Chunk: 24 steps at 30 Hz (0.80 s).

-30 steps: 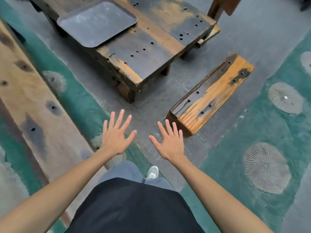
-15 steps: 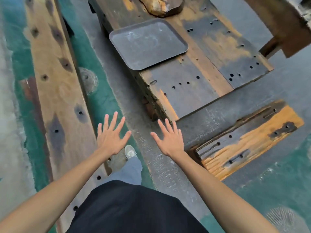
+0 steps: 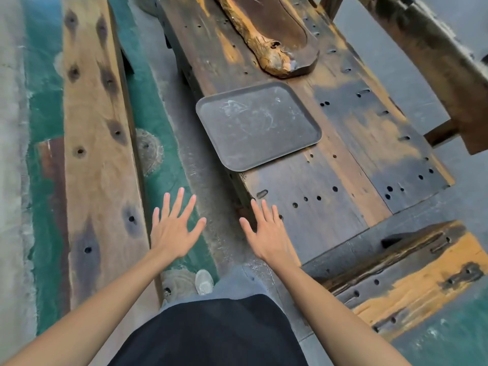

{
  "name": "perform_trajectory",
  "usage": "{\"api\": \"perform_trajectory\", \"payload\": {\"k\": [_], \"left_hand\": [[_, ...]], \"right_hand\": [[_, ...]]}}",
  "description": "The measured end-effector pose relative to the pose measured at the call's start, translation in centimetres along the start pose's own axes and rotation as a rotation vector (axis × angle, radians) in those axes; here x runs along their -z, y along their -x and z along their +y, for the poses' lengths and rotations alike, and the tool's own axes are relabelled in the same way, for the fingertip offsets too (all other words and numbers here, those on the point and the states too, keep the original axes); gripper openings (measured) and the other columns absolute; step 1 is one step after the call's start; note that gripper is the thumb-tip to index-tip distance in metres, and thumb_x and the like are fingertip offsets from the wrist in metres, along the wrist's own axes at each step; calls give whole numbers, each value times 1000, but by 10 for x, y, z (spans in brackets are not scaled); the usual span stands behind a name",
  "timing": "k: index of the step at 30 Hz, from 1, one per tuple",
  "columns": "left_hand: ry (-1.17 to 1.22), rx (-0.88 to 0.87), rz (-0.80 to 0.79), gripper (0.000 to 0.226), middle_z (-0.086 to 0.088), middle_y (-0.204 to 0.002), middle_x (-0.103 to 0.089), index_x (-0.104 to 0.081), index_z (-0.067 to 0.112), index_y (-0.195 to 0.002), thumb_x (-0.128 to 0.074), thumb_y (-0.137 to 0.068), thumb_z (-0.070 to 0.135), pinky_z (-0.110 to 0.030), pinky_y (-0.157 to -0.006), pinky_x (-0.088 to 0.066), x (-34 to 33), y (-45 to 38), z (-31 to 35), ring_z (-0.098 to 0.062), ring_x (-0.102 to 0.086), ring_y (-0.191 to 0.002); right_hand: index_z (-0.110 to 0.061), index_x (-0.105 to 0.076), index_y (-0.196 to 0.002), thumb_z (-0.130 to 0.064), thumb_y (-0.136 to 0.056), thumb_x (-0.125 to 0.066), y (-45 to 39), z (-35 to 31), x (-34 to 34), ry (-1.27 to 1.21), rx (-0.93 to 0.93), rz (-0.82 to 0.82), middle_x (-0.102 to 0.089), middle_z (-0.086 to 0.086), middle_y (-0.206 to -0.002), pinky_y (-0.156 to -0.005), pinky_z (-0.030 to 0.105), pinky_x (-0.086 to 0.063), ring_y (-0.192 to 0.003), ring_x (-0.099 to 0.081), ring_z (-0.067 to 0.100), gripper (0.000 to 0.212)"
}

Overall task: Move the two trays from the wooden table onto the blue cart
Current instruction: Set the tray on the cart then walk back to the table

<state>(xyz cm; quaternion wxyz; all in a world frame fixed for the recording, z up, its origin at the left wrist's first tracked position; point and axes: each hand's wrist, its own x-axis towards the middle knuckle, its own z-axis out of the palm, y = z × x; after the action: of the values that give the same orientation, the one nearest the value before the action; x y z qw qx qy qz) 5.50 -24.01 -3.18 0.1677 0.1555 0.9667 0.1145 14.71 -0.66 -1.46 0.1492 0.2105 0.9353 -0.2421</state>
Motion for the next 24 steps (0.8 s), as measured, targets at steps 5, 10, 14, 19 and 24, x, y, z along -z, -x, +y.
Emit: {"api": "perform_trajectory", "payload": {"k": [5, 10, 14, 19, 24], "left_hand": [[-53, -37, -20, 78, 6, -168, 14, -8, 40, -159, -11, -89, 76, -53, -123, -3, 12, -56, 7, -26, 15, -154], [-86, -93, -38, 79, 6, -167, 14, -8, 40, -159, -10, -89, 76, -54, -123, -2, 28, -142, 21, -27, 15, -154], [-46, -136, -80, 79, 9, -167, 13, -5, 43, -158, -11, -88, 79, -55, -123, 0, 55, -224, 37, -25, 16, -154], [184, -189, -186, 84, 13, -168, 7, -10, 44, -158, -15, -84, 84, -51, -122, -6, 98, -322, 62, -21, 13, -154], [489, -157, -325, 71, 5, -165, -24, -31, 24, -156, -26, -96, 61, -35, -125, -7, 126, -415, 101, -7, -16, -151]], "right_hand": [[-37, -13, -163, -68, -101, -26, -49, 2, 8, -43, -53, 2, -4, -3, -173, -126, 50, -10, -158, 5, 25, 70], [-42, -9, -162, -72, -99, -23, -123, 7, 24, -113, -118, 20, -1, -8, -173, -127, 48, -11, -158, 7, 22, 72], [-45, -12, -161, -69, -100, -31, -184, 10, 46, -304, -205, 69, -4, -12, -172, -125, 48, -18, -158, 4, 19, 69], [-40, -16, -162, -65, -102, -35, -233, 11, 66, -661, -371, 125, -8, -11, -172, -126, 45, -12, -158, -4, 15, 68], [-38, -22, -161, -57, -105, -38, -260, 18, 82, -1018, -586, 217, -21, -13, -169, -126, 45, -18, -154, -19, 11, 61]]}}
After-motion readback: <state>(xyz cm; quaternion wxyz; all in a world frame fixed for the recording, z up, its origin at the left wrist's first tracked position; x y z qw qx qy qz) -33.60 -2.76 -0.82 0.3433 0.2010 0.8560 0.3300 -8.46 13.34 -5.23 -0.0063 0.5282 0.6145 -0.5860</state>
